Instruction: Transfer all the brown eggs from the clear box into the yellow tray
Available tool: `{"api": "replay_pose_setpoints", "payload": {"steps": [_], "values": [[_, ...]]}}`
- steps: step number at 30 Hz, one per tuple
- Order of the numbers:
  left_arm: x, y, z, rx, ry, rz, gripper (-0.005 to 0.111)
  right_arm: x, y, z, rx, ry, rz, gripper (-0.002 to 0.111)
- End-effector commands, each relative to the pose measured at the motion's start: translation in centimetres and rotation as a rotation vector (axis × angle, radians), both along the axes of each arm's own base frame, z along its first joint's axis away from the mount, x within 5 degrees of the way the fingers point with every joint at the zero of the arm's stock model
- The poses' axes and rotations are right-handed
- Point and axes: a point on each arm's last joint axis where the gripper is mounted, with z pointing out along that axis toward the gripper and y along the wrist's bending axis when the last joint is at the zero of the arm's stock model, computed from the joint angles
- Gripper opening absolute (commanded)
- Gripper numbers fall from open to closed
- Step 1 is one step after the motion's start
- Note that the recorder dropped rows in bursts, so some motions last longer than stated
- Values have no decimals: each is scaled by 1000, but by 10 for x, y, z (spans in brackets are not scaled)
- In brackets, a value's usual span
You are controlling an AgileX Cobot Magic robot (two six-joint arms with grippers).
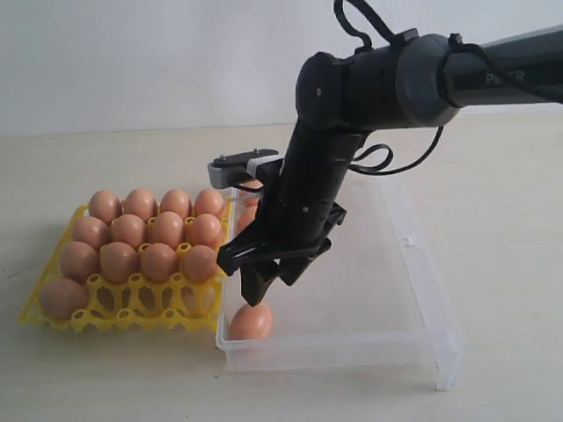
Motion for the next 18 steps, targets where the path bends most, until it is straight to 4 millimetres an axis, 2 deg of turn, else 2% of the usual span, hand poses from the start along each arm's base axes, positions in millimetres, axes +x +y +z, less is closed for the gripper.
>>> {"api": "replay_pose_setpoints", "payload": {"steps": [1,8,18], "values": [[0,0,2,-1,-19,3,0,-6,-2,-12,15,7,-36,56],[0,0,2,-1,-19,3,0,-9,6,-12,114,32,-115,56],[0,0,2,-1,-19,3,0,-12,11,-15,127,29,-122,56]]}}
